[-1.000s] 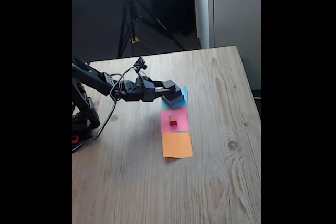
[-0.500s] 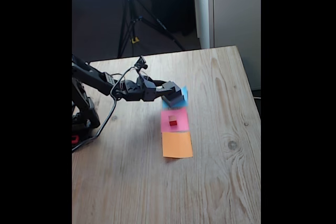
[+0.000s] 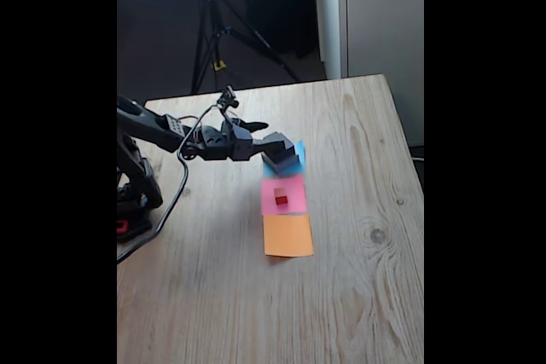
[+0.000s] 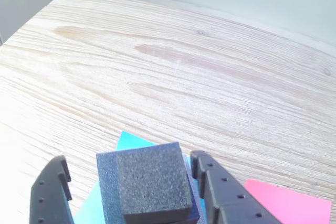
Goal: Tower of hanoi
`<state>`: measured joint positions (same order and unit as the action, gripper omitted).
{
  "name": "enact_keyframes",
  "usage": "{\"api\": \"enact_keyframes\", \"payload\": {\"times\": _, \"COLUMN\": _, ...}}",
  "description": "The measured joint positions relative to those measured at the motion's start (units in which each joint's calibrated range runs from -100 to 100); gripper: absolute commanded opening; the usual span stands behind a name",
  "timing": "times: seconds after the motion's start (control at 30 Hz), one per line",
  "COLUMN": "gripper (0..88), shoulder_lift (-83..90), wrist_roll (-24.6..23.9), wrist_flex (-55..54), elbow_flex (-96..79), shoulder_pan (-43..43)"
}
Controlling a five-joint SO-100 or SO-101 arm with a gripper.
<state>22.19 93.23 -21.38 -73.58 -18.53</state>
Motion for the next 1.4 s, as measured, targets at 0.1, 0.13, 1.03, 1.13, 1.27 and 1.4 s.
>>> {"api": "enact_keyframes", "payload": {"times": 0.1, "gripper": 16.8, "shoulder_lift": 7.52, "wrist_roll": -1.91, "wrist_flex": 7.61, "elbow_flex": 0.00, "shoulder_pan": 0.10}}
{"api": "enact_keyframes", "payload": {"times": 0.13, "gripper": 11.8, "shoulder_lift": 10.35, "wrist_roll": -2.08, "wrist_flex": 10.65, "elbow_flex": 0.00, "shoulder_pan": 0.10}}
{"api": "enact_keyframes", "payload": {"times": 1.03, "gripper": 0.2, "shoulder_lift": 28.64, "wrist_roll": 1.22, "wrist_flex": 109.77, "elbow_flex": 68.32, "shoulder_pan": 22.20}}
{"api": "enact_keyframes", "payload": {"times": 1.13, "gripper": 0.4, "shoulder_lift": 29.07, "wrist_roll": 4.69, "wrist_flex": 110.89, "elbow_flex": 68.75, "shoulder_pan": 24.78}}
{"api": "enact_keyframes", "payload": {"times": 1.27, "gripper": 6.1, "shoulder_lift": 31.47, "wrist_roll": 5.73, "wrist_flex": 109.53, "elbow_flex": 62.76, "shoulder_pan": 27.57}}
{"api": "enact_keyframes", "payload": {"times": 1.4, "gripper": 11.7, "shoulder_lift": 34.80, "wrist_roll": 5.73, "wrist_flex": 102.88, "elbow_flex": 51.37, "shoulder_pan": 27.67}}
